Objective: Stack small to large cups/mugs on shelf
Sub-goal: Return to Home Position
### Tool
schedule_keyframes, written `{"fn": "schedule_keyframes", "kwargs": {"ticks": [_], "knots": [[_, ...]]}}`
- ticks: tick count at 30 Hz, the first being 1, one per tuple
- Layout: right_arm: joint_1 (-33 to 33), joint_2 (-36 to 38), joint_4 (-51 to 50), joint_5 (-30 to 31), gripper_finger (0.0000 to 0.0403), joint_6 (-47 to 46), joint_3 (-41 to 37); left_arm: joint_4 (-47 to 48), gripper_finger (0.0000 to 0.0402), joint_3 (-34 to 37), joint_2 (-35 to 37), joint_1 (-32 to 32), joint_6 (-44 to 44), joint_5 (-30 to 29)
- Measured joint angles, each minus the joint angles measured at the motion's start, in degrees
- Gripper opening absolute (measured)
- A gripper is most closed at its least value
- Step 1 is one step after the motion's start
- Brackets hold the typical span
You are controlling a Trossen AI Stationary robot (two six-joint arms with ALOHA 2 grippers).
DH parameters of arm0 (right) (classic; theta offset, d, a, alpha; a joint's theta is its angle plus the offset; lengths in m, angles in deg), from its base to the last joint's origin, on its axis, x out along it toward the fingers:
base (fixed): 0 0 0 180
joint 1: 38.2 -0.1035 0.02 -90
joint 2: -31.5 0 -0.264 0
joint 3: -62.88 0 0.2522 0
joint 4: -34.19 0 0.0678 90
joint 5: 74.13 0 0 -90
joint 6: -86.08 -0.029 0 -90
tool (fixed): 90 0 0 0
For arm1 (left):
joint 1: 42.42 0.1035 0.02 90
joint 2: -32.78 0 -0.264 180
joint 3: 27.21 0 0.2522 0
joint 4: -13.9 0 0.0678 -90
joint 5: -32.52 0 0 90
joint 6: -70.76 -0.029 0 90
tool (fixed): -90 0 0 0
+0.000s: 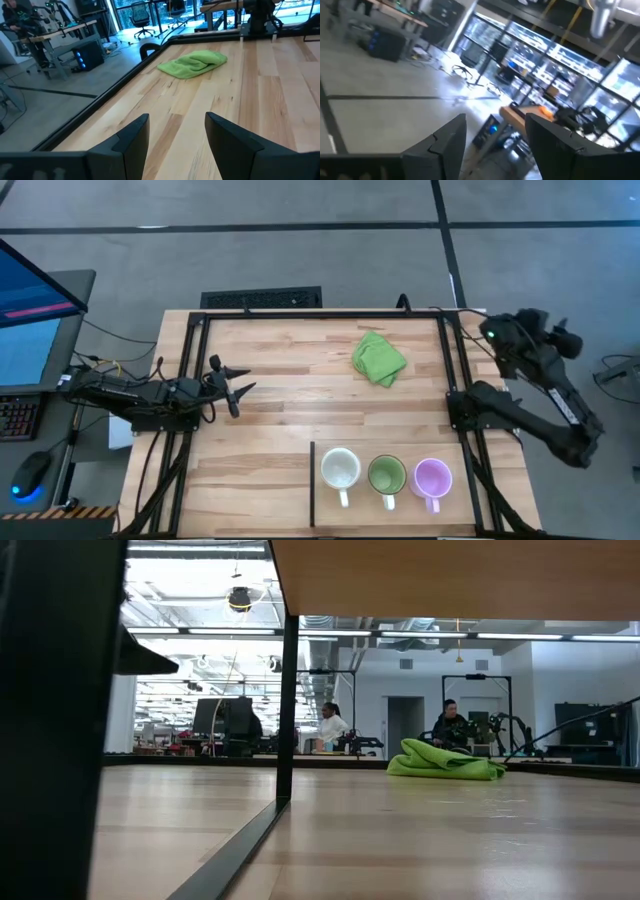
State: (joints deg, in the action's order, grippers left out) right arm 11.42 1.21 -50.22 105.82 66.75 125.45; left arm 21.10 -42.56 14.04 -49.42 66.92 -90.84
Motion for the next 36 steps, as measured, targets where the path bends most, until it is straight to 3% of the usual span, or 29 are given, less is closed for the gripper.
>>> {"fn": "schedule_keyframes", "kwargs": {"ticks": [5, 10, 15, 20, 26, 36], "knots": [[2.94, 6.67, -2.02, -1.65, 0.0225, -1.78, 0.04, 1.00, 0.0185, 0.00, 0.00, -0.01, 0.80, 0.24], [-0.08, 10.01, -0.25, -19.27, 0.0225, -2.78, -2.01, 1.08, 0.0185, 0.00, 0.00, -0.01, 0.87, 3.17], [-6.29, 10.34, 1.34, -14.39, 0.0225, 1.47, -6.00, 1.08, 0.0185, 0.00, -0.02, -0.01, 1.74, 4.69], [-6.04, 10.56, -3.22, -10.19, 0.0225, 1.43, -3.24, 1.08, 0.0185, 0.00, -0.02, -0.01, 4.19, 4.96], [4.39, 11.09, -19.66, -8.70, 0.0225, -2.83, -0.34, 1.06, 0.0185, 0.00, -0.02, -0.01, 4.54, 7.70], [22.82, 21.59, -19.32, -8.85, 0.0225, 12.78, 2.18, 1.02, 0.0185, 0.00, 0.00, -0.01, 3.99, 7.56]]}}
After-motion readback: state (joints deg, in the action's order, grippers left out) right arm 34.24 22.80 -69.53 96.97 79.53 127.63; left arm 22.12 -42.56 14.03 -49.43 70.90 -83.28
